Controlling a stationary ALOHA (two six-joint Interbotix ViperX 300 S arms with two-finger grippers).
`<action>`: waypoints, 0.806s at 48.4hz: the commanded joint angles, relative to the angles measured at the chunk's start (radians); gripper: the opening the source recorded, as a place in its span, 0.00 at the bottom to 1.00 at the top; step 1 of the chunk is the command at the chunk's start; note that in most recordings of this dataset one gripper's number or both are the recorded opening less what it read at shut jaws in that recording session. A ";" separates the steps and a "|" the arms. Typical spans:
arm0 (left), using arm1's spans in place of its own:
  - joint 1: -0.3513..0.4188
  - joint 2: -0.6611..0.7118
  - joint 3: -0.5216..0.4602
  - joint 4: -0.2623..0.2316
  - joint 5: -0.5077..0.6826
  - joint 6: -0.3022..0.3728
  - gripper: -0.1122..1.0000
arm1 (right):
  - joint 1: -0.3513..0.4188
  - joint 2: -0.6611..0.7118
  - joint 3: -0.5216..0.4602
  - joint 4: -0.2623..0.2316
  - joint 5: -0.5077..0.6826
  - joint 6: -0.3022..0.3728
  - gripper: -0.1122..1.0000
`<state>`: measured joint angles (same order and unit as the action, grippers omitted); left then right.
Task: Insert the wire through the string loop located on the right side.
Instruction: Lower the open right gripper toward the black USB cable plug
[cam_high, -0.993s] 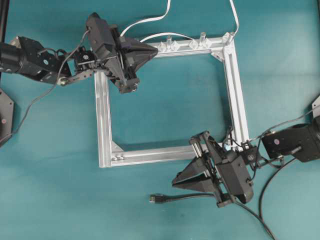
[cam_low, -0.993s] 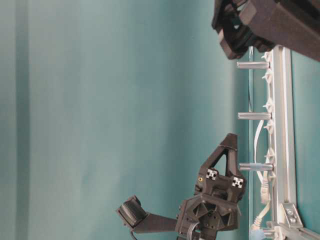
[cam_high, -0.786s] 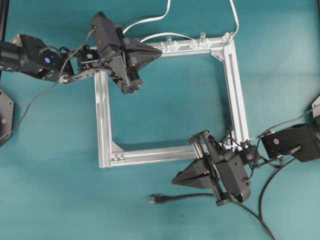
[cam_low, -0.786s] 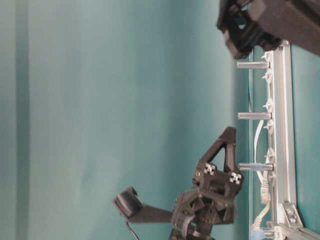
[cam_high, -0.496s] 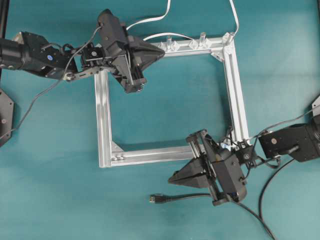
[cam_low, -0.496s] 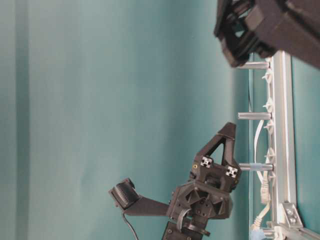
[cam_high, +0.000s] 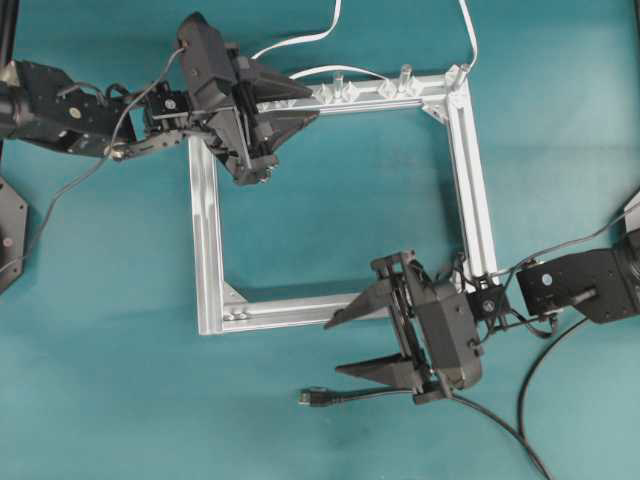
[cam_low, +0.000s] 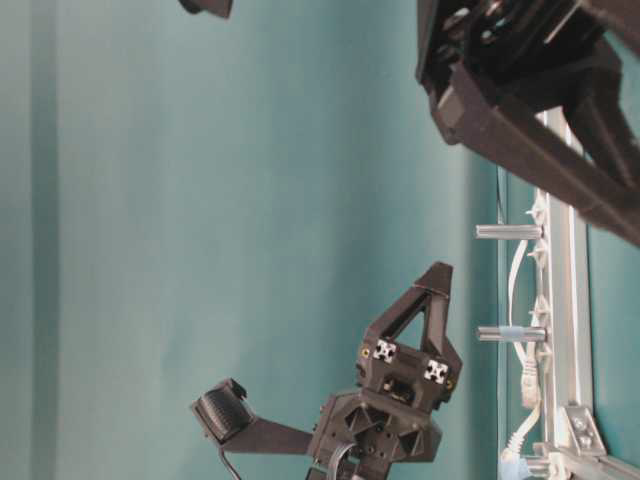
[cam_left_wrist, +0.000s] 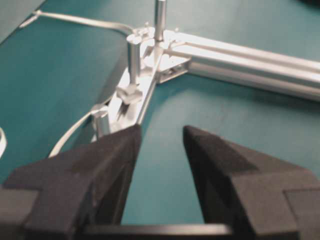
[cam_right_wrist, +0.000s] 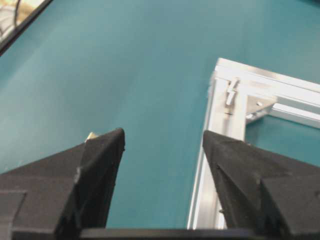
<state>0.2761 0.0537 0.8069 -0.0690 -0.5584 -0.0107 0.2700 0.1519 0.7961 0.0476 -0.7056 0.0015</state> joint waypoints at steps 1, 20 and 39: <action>0.000 -0.035 -0.011 0.003 0.021 -0.005 0.59 | 0.011 -0.034 -0.012 0.043 -0.005 0.000 0.76; -0.002 -0.044 0.015 0.008 0.057 0.015 0.77 | 0.149 -0.034 -0.021 0.422 -0.009 -0.092 0.76; -0.002 -0.049 0.014 0.009 0.054 0.029 0.77 | 0.235 -0.012 -0.071 0.732 -0.031 -0.362 0.76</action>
<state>0.2761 0.0353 0.8345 -0.0644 -0.4970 0.0107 0.4939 0.1519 0.7547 0.7624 -0.7271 -0.3497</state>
